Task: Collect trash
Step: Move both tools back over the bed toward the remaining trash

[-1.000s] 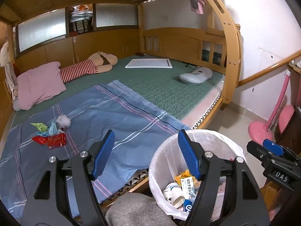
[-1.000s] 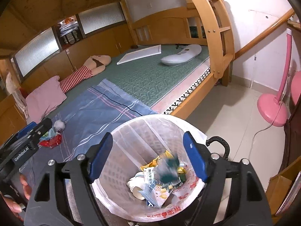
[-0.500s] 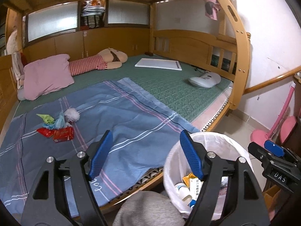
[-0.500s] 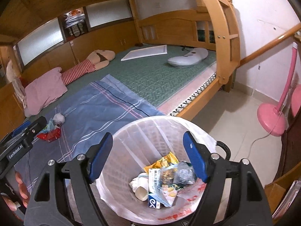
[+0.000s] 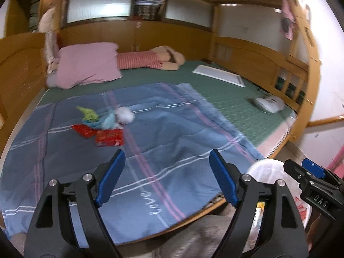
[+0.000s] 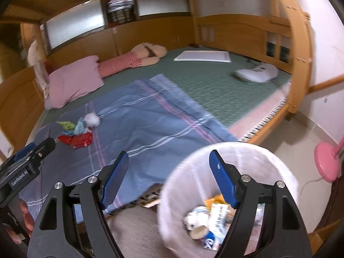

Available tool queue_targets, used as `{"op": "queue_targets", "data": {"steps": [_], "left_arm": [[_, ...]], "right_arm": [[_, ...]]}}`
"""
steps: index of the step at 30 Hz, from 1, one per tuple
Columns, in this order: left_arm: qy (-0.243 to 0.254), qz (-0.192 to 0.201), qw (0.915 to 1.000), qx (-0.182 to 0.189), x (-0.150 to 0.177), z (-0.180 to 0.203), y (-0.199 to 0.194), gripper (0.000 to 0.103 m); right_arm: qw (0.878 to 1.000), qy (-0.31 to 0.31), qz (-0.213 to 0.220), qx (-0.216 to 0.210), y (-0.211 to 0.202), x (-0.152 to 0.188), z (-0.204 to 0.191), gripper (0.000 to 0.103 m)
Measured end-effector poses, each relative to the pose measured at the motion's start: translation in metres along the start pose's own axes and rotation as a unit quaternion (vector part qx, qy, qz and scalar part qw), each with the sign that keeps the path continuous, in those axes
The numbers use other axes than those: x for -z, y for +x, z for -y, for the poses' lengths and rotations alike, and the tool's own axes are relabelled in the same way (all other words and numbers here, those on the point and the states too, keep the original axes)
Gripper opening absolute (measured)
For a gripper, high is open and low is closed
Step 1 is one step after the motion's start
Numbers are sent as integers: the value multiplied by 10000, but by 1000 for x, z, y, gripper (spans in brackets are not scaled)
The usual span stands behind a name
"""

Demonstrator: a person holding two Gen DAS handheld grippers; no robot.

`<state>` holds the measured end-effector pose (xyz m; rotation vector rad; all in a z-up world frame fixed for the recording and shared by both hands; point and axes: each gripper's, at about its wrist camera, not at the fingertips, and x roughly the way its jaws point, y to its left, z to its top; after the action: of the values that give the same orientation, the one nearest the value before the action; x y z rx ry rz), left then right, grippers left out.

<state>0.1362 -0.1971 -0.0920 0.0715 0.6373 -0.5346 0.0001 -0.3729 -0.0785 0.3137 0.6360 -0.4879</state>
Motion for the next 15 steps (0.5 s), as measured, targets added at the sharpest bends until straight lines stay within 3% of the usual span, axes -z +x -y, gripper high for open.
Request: {"op": "queue_targets", "data": {"steps": [7, 15], "left_arm": [[-368, -144, 9972, -638, 5, -69, 15, 84], [-1057, -343, 9830, -1459, 15, -177, 25, 84]], "right_arm": [[9981, -379, -247, -414, 42, -8, -62, 80], [9898, -897, -524, -975, 111, -24, -141, 82]]}}
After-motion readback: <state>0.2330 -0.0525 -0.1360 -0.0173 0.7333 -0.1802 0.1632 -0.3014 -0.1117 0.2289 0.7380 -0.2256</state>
